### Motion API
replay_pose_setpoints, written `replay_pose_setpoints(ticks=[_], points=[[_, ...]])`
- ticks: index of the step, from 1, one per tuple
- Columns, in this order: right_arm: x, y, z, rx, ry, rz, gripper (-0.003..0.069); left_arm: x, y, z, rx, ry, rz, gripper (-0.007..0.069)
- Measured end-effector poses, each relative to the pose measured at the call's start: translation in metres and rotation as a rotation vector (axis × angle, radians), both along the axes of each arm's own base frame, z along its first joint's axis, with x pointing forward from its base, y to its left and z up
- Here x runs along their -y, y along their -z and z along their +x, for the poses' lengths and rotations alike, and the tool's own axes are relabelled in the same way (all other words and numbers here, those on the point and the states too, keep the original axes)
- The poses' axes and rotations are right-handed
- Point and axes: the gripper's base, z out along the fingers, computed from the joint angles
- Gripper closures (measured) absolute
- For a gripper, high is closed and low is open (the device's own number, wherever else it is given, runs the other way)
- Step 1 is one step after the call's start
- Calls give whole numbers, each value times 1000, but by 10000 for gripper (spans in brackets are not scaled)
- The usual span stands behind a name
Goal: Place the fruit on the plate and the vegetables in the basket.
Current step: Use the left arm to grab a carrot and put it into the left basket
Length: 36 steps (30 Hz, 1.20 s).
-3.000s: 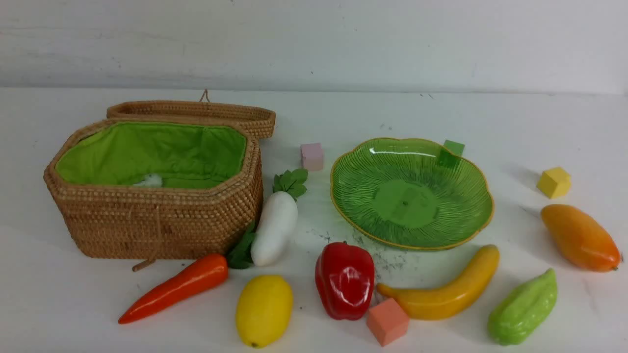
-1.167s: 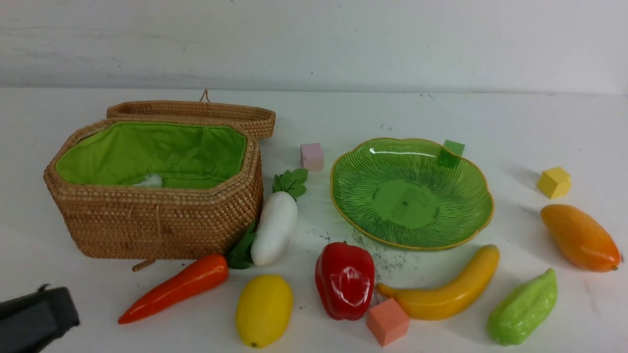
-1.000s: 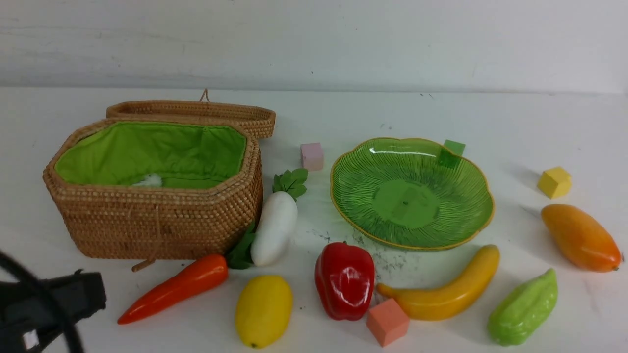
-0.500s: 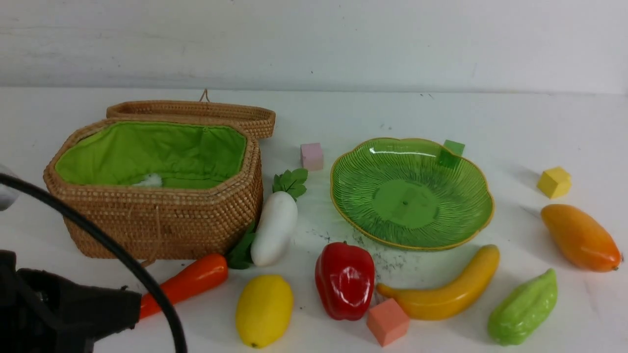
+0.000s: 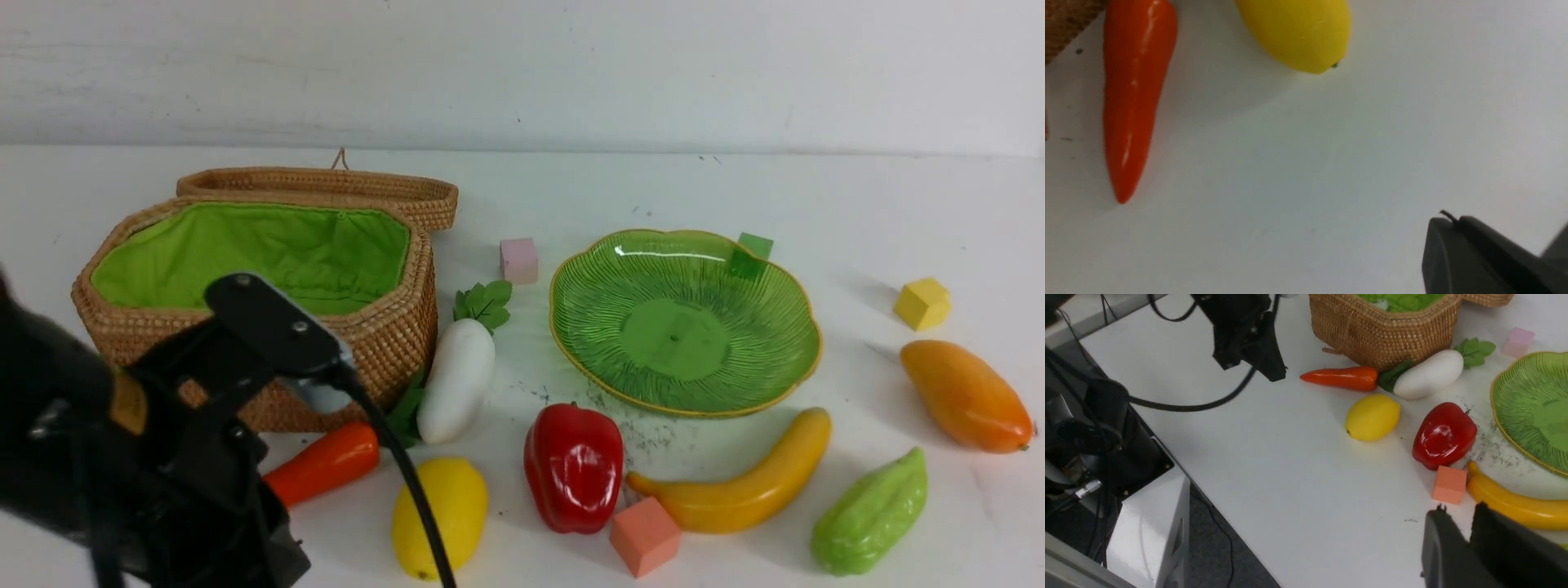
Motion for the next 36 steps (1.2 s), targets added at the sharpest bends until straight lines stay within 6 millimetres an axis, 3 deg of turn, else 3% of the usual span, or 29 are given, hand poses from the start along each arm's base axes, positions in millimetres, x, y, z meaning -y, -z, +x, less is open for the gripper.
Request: replay_pose_setpoints(ticks=[4,9,14,21,26,36], points=[[1,1,1,5,12,-19,541,4,21,25,29,-7,100,531],[2,1,2,9,20,-30,533,7,48,51,61,-36,205,288],[3,2,2,11,23,-36,531,2,69,61,89,-43,250,112],[3,2,2,10,26,-43,531,-22,94,68,181,-77,220,88],[3,2,2,12,27,-45,527,-22,103,74,255,20,250,110],[2,2,1,4,11,-28,520,-19,135,84,209,64,300,139]])
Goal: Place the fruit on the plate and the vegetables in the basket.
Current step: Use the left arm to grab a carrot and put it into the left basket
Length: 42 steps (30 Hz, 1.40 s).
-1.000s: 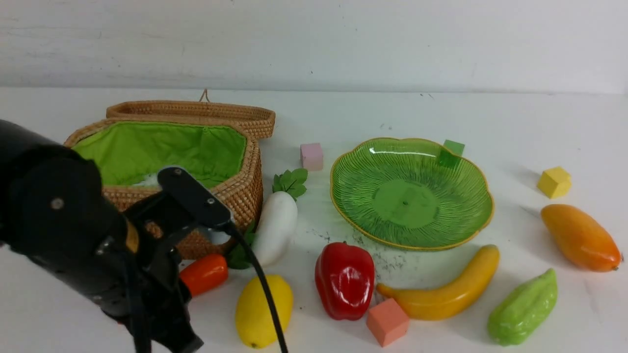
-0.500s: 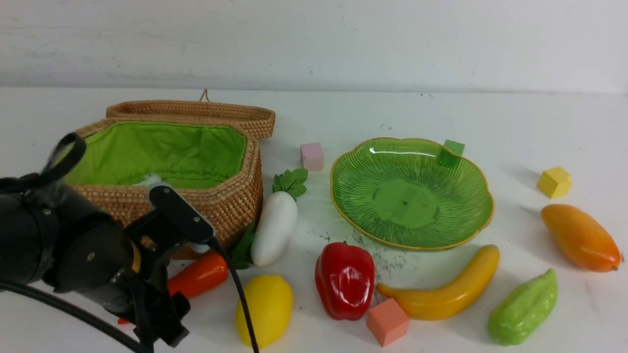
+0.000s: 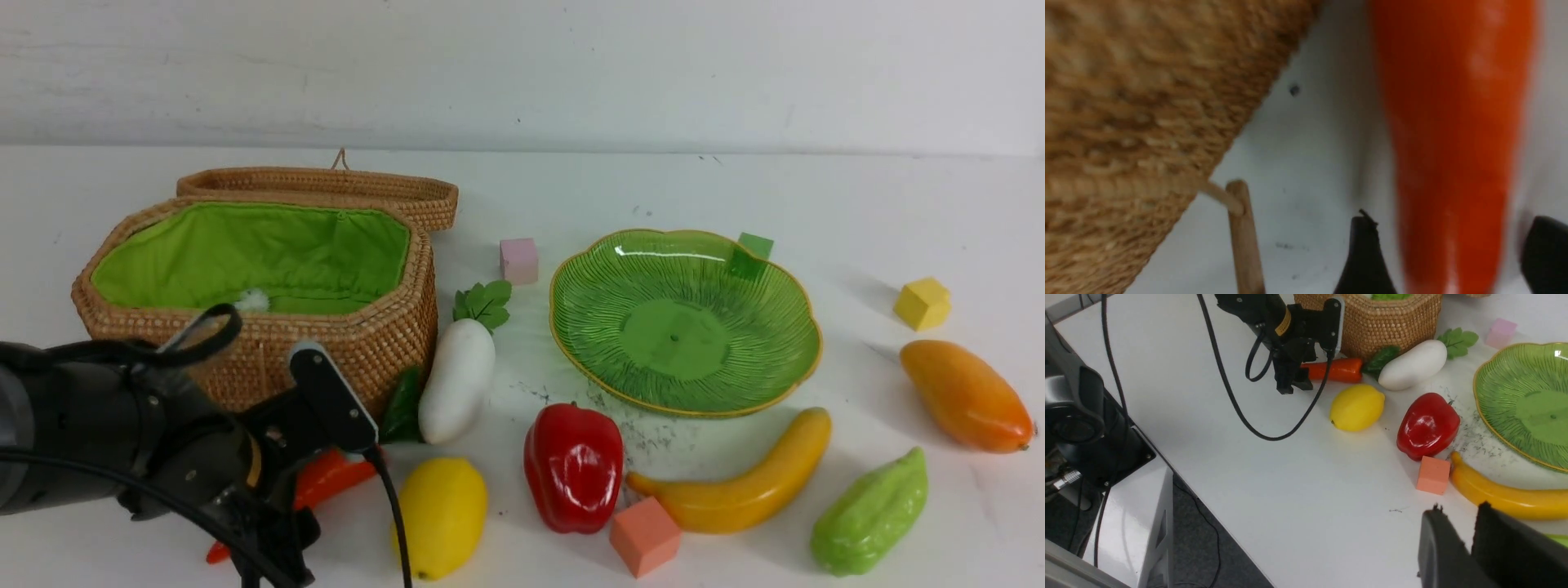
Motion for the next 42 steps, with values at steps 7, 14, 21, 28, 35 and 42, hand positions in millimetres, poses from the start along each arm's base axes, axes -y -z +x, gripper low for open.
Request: replay_pose_setpoints(ticks=[7,14,21,28,35,42], points=[[-1,0,-1,-5,-9,9,520,1,1,2,7,-37,-26,155],[-1,0,-1,-4,-9,10,514,0,3,0,-16,-47,-10,358],[0,0,-1,-2,-5,6,510,12,-8,-16,-52,48,59,349],[0,0,-1,0,-4,7,510,21,-53,-44,26,110,49,349],[-1,-5,2,42,17,44,510,4,-130,-65,224,69,-32,349],[-1,-9,5,83,37,81,510,-18,-205,-49,528,129,80,349]])
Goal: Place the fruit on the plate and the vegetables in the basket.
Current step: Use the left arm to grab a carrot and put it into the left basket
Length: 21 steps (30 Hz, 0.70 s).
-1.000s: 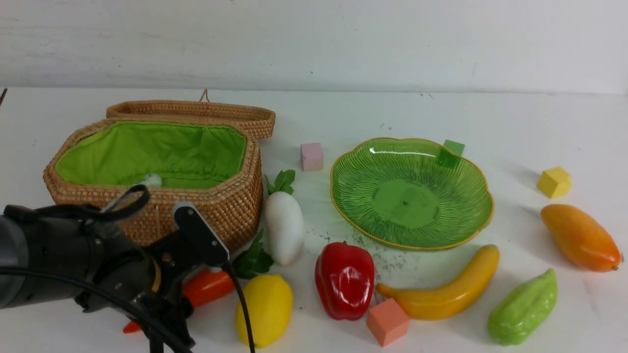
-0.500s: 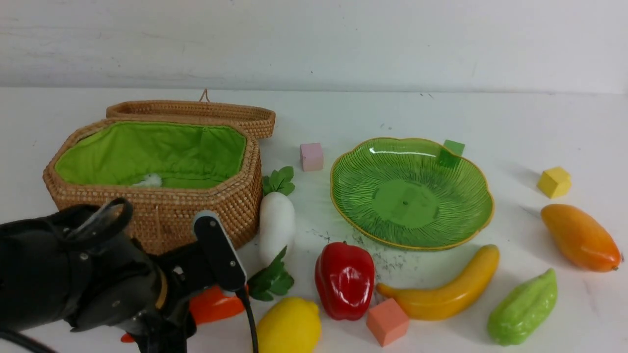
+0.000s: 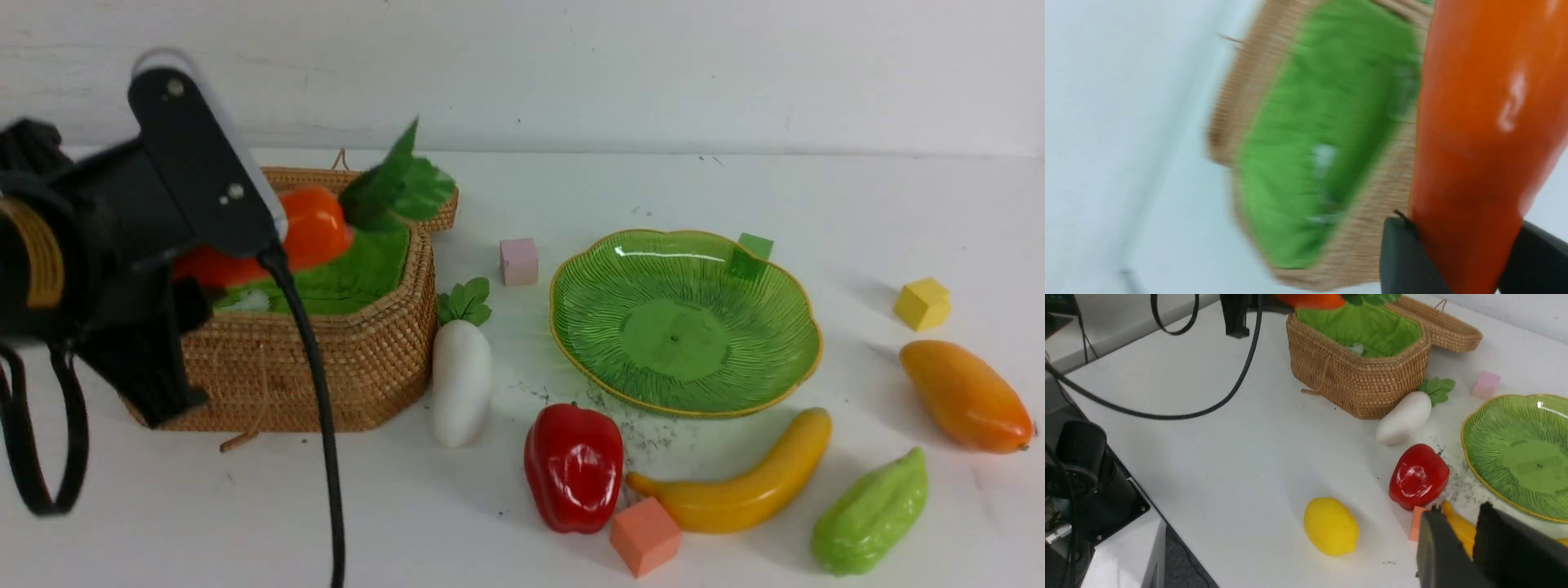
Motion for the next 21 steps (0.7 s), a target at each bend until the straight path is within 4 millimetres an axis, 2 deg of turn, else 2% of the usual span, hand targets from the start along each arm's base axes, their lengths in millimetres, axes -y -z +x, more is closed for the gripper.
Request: replay_pose_setpoints(ticks=[2,6,7,9,13,18,21], points=[[0,0,0,3,2,3,510,-7,-6,15,15,-4,57,349],[0,-1,0,5,2,4,510,-19,1,52,-36,-15,116,349],[0,-1,0,5,2,4,510,-21,1,54,-37,-17,122,349],[0,-1,0,5,2,4,510,-29,14,79,-69,-25,125,349],[0,-1,0,5,2,4,510,-36,32,102,-88,-12,176,349],[0,0,0,4,2,4,510,-36,56,120,-123,35,271,349],[0,0,0,3,2,4,510,-34,63,129,-104,46,286,307]])
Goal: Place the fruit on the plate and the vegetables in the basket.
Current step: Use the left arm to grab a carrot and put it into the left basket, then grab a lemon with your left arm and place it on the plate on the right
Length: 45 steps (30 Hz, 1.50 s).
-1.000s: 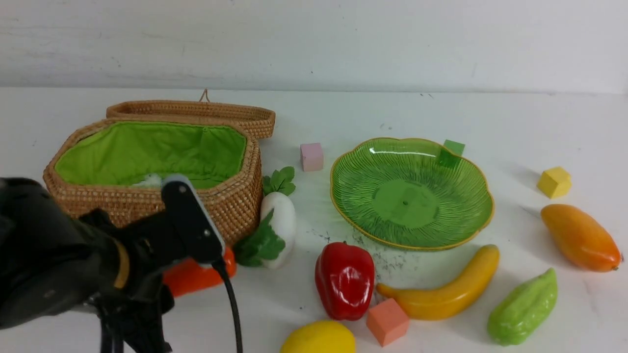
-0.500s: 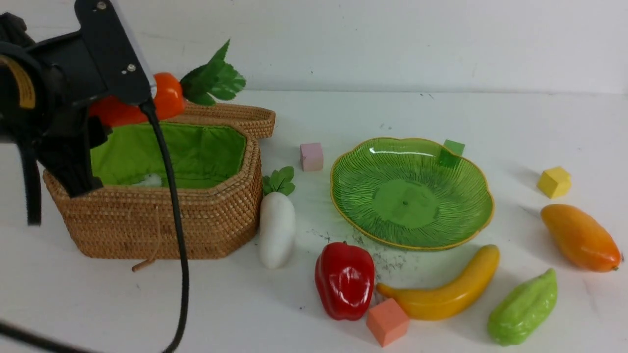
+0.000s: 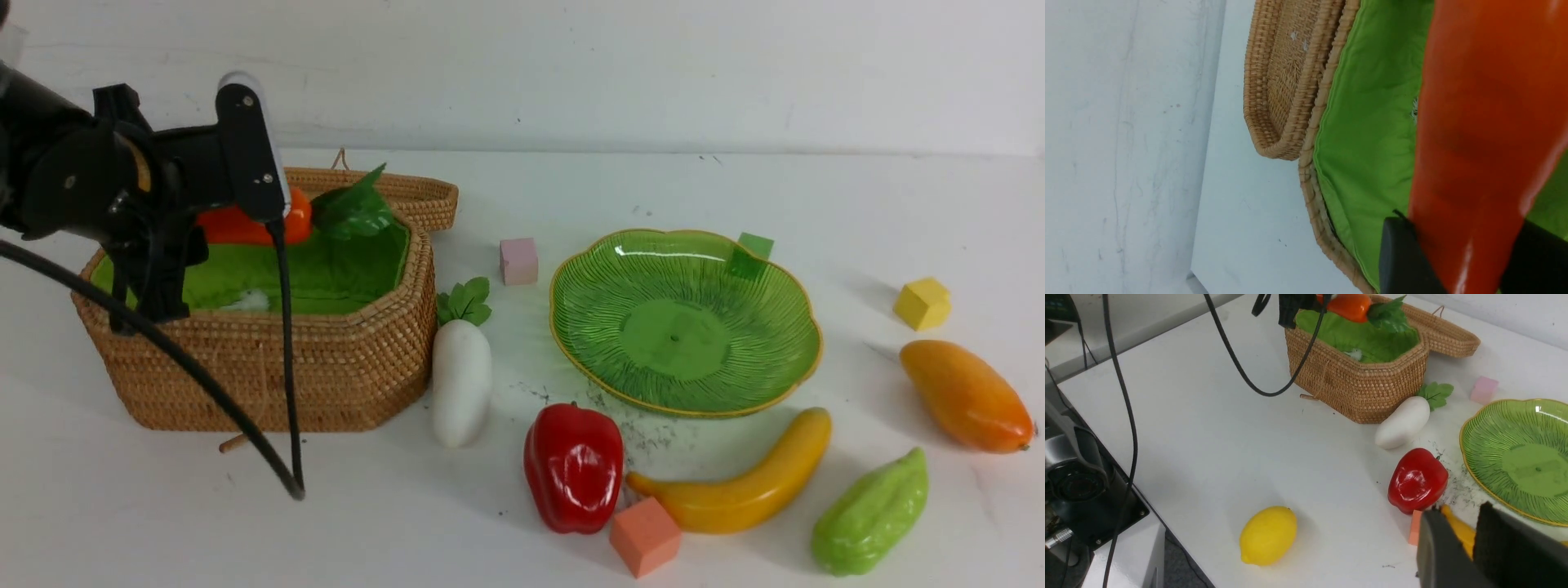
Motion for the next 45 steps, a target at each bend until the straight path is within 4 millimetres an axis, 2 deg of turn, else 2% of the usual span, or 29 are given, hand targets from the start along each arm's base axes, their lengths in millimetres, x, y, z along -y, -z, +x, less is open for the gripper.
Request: replay_pose_setpoints(ticks=[4,7,9,12,15,18,22,23,25,28,30,36,40,43,44,45], points=[[0,1,-1,-7,-4,-6,508,1,0,4,39,-32,-49,145],[0,2,-1,-18,-10,-12,507,0,-2,5,58,-60,-77,59],[0,2,-2,-23,-12,-16,507,0,-3,5,66,-92,-113,20],[0,3,-2,-26,-14,-19,505,0,-6,2,73,-134,-163,10],[0,3,-2,-27,-14,-20,501,3,-14,-5,82,-182,-235,46],[0,3,-2,-27,-14,-20,498,20,-39,-33,76,-291,-452,230],[0,3,-2,-27,-14,-20,499,46,-61,-85,-58,-396,-660,547],[0,3,-2,-27,-14,-20,499,48,-61,-88,-69,-395,-662,573],[0,3,-2,-27,-14,-20,499,64,-66,-119,-202,-406,-706,638],[0,3,-2,-27,-14,-20,499,77,-67,-152,-365,-410,-709,638],[0,3,-2,-27,-14,-20,499,83,-66,-165,-436,-404,-680,638],[0,4,-2,-32,-14,-31,499,99,-59,-189,-547,-338,-593,638],[1,7,-4,-60,-25,-61,497,112,-39,-217,-627,-161,-462,638],[1,9,-5,-76,-32,-75,496,122,-10,-247,-723,26,-294,632],[1,9,-5,-76,-32,-75,496,122,-6,-250,-733,48,-269,628],[1,9,-5,-78,-33,-78,494,124,10,-262,-756,137,-195,593]])
